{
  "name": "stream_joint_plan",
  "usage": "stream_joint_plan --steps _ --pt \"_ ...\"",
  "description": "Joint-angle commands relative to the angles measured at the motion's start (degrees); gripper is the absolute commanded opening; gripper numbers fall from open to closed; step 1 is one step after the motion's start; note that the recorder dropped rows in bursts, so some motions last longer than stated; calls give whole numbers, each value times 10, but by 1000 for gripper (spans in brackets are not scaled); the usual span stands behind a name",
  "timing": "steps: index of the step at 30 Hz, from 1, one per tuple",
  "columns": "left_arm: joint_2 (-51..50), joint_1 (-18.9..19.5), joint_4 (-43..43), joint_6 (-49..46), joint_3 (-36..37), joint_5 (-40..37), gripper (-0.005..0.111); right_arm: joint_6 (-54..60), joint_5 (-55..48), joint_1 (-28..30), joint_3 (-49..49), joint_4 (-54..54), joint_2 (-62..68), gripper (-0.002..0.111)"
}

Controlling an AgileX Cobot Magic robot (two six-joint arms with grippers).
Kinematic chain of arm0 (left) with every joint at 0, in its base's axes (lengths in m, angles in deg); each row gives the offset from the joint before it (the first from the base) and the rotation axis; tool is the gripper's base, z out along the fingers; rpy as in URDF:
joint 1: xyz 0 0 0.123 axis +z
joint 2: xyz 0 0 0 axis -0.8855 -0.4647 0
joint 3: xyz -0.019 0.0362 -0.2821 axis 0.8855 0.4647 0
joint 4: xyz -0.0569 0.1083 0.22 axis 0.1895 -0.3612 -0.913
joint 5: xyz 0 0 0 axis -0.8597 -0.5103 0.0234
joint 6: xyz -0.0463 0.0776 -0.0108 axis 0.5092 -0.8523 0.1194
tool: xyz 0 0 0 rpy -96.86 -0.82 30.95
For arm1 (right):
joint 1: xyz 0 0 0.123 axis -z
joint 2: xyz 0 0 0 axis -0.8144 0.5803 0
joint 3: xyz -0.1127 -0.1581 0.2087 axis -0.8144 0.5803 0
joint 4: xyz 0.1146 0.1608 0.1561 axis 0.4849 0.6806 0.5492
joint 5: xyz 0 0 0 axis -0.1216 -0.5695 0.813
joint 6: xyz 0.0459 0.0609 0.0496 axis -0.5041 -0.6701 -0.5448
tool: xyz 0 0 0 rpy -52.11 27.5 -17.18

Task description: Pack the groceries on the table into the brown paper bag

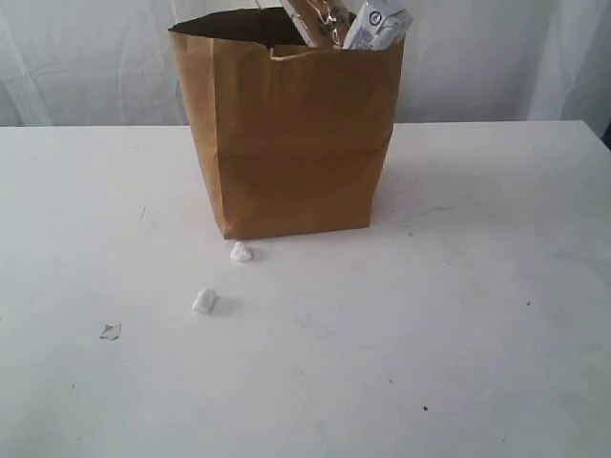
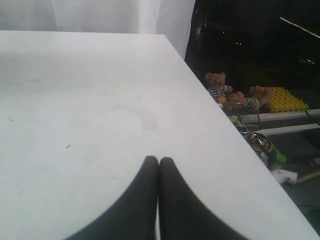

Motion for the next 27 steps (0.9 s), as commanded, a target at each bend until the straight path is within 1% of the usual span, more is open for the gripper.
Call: stream_joint_plan --steps 1,12,15,18,21,23,26,27 --pt "3 -2 -4 0 2 -2 0 3 -4 3 1 -7 -3 0" --pt "3 -2 -4 0 2 -2 0 3 -4 3 1 -7 -3 0" --pt "3 -2 -5 3 2 -45 0 3 -4 3 1 -7 -3 0" --pt "3 -2 -5 3 2 -38 0 3 -4 3 1 -7 -3 0" --pt "3 -2 -6 3 2 17 0 3 -4 3 1 -7 -3 0" --pt "3 -2 -6 3 0 78 0 3 -4 3 1 -7 -3 0" --pt "3 -2 -6 -1 -27 181 0 3 -4 3 1 -7 -3 0" --pt "3 -2 -6 -4 -36 198 0 3 -4 3 1 -7 -3 0"
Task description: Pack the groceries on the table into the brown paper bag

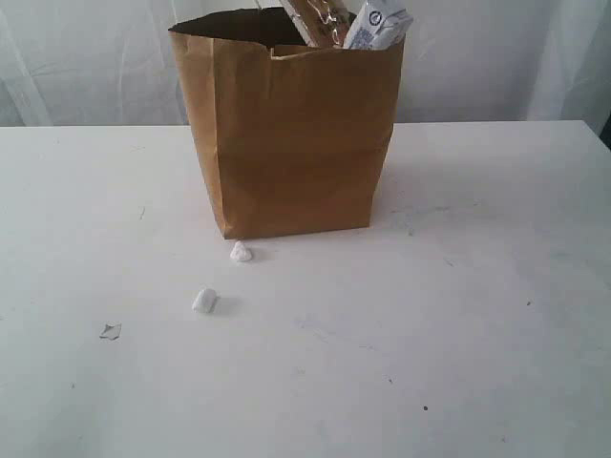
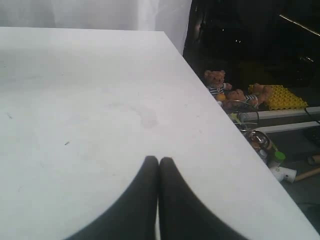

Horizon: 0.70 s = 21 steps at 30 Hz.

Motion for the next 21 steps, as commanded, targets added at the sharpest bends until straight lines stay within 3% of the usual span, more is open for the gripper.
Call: stream_joint_plan --steps 1,5,10,14,17,21 --pt "3 -2 -6 -16 -44 122 0 3 2 3 1 -6 -3 0" --pt "3 -2 17 -114 -98 113 0 3 2 3 1 -6 -3 0" --pt "3 -2 1 -460 -185 148 0 3 2 3 1 -6 -3 0" --pt "-12 -2 -2 -603 -275 145 0 3 2 3 1 -6 -3 0" --pt "-27 -2 -4 -738 -319 195 0 3 2 3 1 -6 -3 0" --pt "-47 -2 -4 -759 -349 209 0 3 2 3 1 -6 -3 0"
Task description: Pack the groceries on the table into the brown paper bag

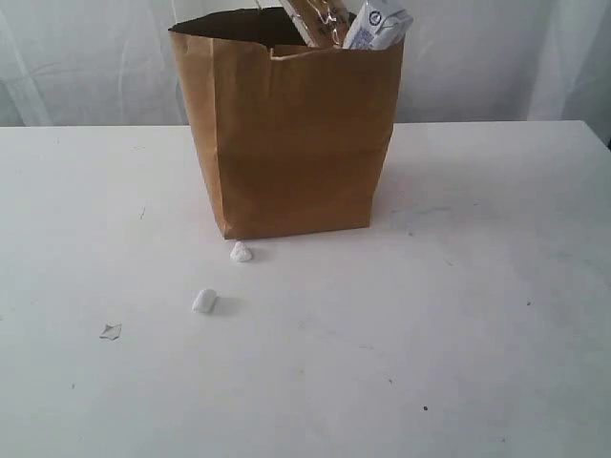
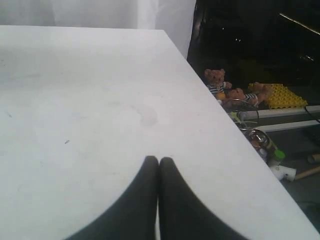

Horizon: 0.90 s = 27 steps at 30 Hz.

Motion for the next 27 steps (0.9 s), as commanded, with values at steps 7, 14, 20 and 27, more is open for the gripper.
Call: stream_joint_plan --steps 7,14,20,27 --pt "-109 -2 20 66 -71 35 0 3 4 3 1 -5 -3 0" --pt "-201 -2 93 -56 -123 125 0 3 4 3 1 -5 -3 0" --pt "-349 -2 488 -371 -216 59 0 3 4 3 1 -5 -3 0" --pt "-553 -2 579 -524 -286 -422 0 3 4 3 1 -5 -3 0"
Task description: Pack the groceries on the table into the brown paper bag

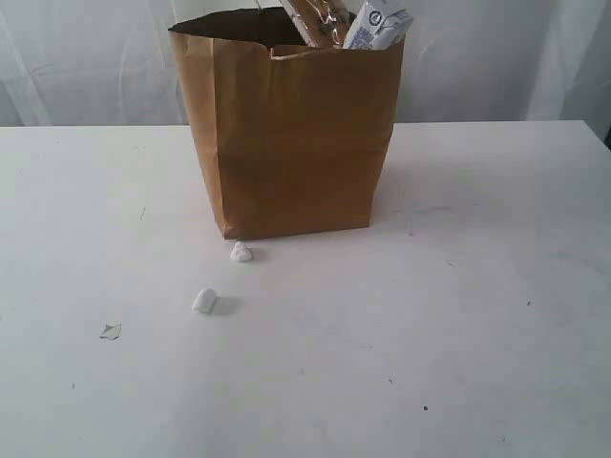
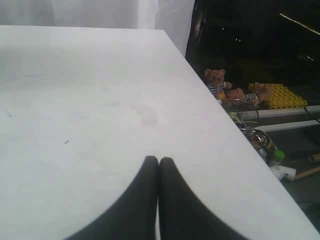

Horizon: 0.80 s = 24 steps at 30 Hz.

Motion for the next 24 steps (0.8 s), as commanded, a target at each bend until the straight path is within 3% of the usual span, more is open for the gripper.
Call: stream_joint_plan --steps 1,2,4,7,12,14,15,16,17,19,22,24 --pt "-128 -2 43 -21 -26 -391 0 3 6 3 1 -5 -3 0" --pt "-154 -2 45 8 -28 -487 0 3 6 3 1 -5 -3 0" --pt "-201 -2 47 18 -28 -601 0 3 6 3 1 -5 -3 0" --pt "-252 -2 49 3 -28 -685 0 3 6 3 1 -5 -3 0" --pt "-313 -2 182 -82 -28 -637 0 3 6 3 1 -5 -3 0" --pt "-346 -2 305 -241 -28 -606 8 3 6 3 1 -5 -3 0" --pt "-364 -2 355 -323 -28 -611 20 3 6 3 1 -5 -3 0" --pt "-373 -2 365 -350 -28 -615 29 3 6 3 1 -5 -3 0" --pt "-386 -3 361 -373 -28 -617 50 3 6 3 1 -5 -3 0" --pt "-406 -3 353 -379 -28 -603 77 3 6 3 1 -5 -3 0" --pt "-445 -18 377 -374 -28 -580 79 3 6 3 1 -5 -3 0" --pt "-466 -70 291 -367 -28 -545 78 3 6 3 1 -5 -3 0"
